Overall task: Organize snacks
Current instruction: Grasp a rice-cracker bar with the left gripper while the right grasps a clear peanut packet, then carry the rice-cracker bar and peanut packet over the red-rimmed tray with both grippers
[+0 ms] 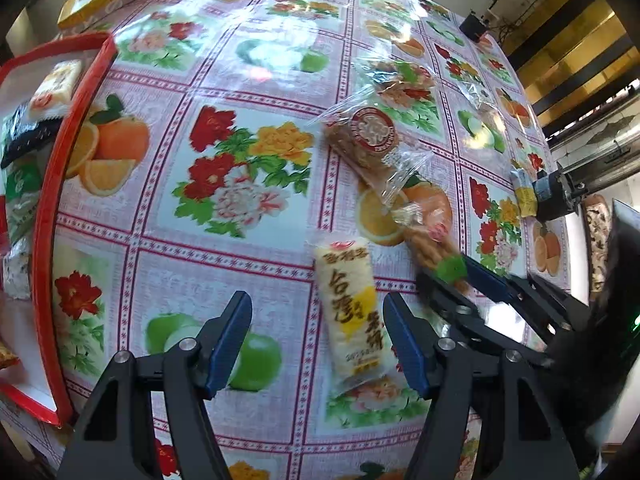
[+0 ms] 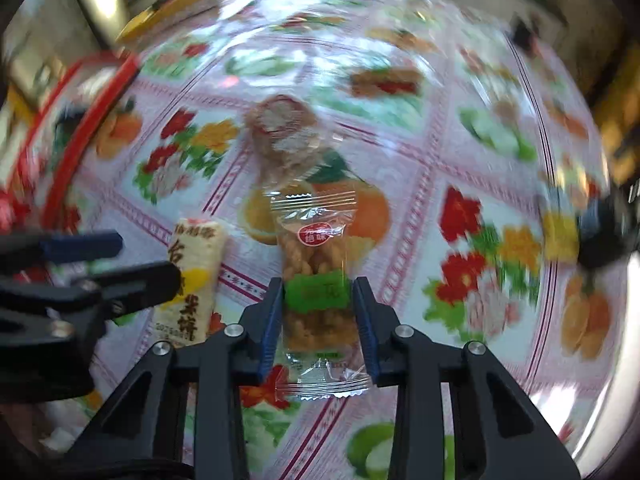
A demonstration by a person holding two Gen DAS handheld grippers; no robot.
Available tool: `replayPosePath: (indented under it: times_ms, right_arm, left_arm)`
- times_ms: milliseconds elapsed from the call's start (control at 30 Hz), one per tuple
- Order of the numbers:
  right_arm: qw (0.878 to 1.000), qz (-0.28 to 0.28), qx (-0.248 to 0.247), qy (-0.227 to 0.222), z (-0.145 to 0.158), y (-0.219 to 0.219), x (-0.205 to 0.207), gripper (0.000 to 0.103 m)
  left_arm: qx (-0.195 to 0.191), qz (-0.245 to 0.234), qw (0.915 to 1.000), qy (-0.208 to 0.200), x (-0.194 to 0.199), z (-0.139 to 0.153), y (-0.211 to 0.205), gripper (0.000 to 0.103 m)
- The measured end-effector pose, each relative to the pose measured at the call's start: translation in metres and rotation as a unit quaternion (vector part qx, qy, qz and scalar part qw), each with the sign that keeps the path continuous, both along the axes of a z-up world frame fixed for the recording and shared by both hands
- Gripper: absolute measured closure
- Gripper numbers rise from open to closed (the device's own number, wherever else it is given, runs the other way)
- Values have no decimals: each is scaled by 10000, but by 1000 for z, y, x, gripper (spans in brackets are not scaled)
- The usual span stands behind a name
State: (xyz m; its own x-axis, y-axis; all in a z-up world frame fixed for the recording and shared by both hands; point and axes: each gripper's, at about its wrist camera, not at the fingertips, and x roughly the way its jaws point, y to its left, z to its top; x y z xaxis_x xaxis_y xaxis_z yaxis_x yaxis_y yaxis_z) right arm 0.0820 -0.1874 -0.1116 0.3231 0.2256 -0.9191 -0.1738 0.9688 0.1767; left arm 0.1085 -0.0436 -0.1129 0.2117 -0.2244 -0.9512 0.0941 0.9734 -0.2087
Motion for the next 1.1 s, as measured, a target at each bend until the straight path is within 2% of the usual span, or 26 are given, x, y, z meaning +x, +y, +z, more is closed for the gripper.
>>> replayPosePath:
  times_ms: [67, 133, 167, 233, 267, 300, 333, 467, 567, 667, 867, 1100]
  right_arm:
    - [9966, -513, 545, 332, 0, -28, -1, 67]
    - [9900, -946, 942, 446, 6, -54, -6, 67]
    - [9885, -1019, 1037, 408, 9, -62, -8, 67]
    - [9878, -1060, 1099, 308, 17, -74, -13, 67]
    - [9876, -1062, 1117, 286, 20, -78, -15, 67]
    - [9874, -1068, 1126, 299, 23, -80, -15, 67]
    - [9869, -1067, 1165, 331, 28, -83, -18, 67]
    - [9863, -990, 1305, 212, 54, -82, -38, 67]
    - [9844, -949, 1470, 198, 66, -75, -43, 67]
    - [9811, -857, 1711, 268, 77, -57, -41, 67]
    - [9739, -703, 2154, 85, 109, -21, -28, 67]
    - [9662, -622, 2496, -141, 142, 21, -18, 67]
  left_arm:
    - [85, -65, 9998, 182, 2, -9, -11, 35]
    - [208, -124, 9994, 251, 1, -17, -19, 36]
    - [401, -125, 9991, 46, -1, -17, -25, 35]
    - [707, -195, 9972, -107, -3, -20, -37, 38]
    - [973, -191, 9948, -239, -5, -21, -43, 49]
    - [994, -222, 9941, -380, -9, -21, -47, 69]
    - [986, -261, 9940, -392, -10, -21, -52, 71]
    - [1078, -186, 9939, -161, -13, -20, -55, 71]
    - [1473, -111, 9884, -368, -22, 8, -49, 71]
    - [1644, 90, 9852, -471, -28, 35, -29, 71]
    - [1833, 460, 9792, -741, -30, 77, 13, 71]
    - [1824, 708, 9760, -959, -21, 105, 52, 71]
